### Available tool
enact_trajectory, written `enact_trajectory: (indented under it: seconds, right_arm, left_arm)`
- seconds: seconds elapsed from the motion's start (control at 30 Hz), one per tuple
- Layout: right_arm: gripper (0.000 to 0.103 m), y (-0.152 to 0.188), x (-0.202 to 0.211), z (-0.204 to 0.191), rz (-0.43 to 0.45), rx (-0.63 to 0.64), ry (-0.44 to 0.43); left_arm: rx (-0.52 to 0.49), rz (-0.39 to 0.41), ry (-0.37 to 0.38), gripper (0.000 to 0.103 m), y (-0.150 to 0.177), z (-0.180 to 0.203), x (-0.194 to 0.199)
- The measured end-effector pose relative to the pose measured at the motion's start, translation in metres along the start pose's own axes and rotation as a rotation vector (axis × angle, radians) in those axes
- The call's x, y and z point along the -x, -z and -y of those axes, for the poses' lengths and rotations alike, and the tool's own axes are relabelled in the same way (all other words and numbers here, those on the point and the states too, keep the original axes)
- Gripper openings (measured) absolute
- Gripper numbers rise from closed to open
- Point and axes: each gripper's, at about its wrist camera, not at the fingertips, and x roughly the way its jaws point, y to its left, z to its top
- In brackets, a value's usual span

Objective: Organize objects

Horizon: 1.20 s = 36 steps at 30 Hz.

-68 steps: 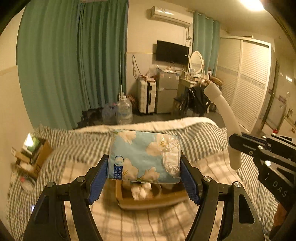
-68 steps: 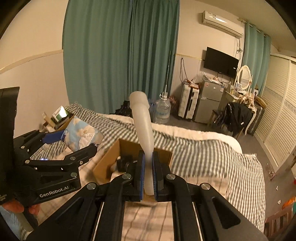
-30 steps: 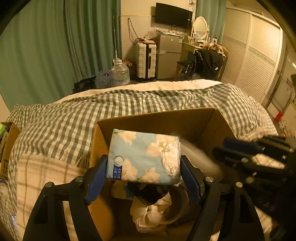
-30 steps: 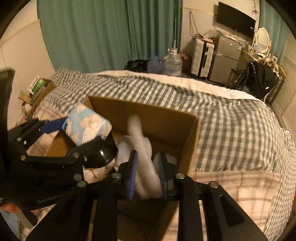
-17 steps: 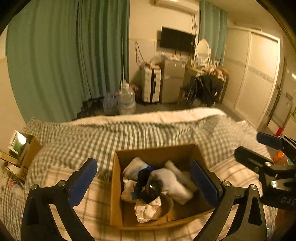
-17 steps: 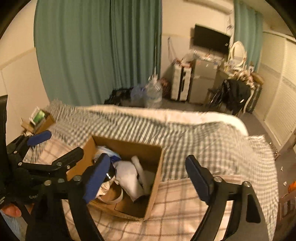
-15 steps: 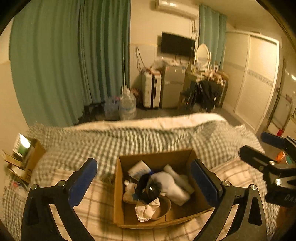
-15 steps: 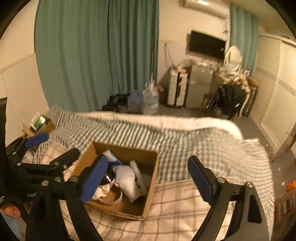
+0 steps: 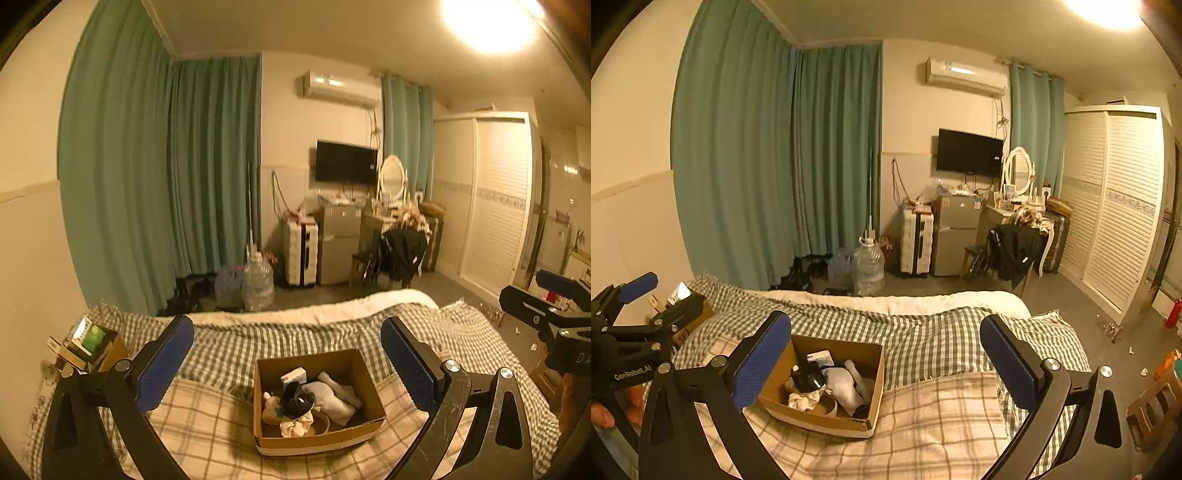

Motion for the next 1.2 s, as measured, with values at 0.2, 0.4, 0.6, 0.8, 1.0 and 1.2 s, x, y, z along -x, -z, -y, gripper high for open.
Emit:
enact_trajectory:
  seconds: [0.2,0.4,0.6,0.8,1.0,1.2]
  right_arm:
    - [0.103,0.023,0.037,-0.012,0.065,0.011,0.018]
    - [0.103,0.065,0.032,-0.016,0.07,-0.015,0.031]
    - [0.103,0.11,0.002,-0.02,0.072,-0.04,0.029]
    - [0.103,0.151,-0.025,-0.027,0.029,-0.053,0.048]
    - [0.103,0.165,-0.027,-0.028,0.036,-0.051,0.072]
    - [0.103,0.167,-0.034,-0.027,0.022,-0.054,0.072]
  left_arm:
    - [-0.005,0.066,-0.006,0.103,0.016,0.001,0.031]
    - [0.016,0.11,-0.013,0.103,0.053,0.003,0.037]
    - [0.064,0.086,-0.036,0.103,0.099,0.002,0.015]
    - [0.034,0.094,-0.092,0.103,0.139,0.006,0.004]
    - [0.04,0.027,-0.09,0.103,0.161,0.003,-0.009]
    - [0.026,0.011,-0.094,0.103,0.166,0.007,-0.01]
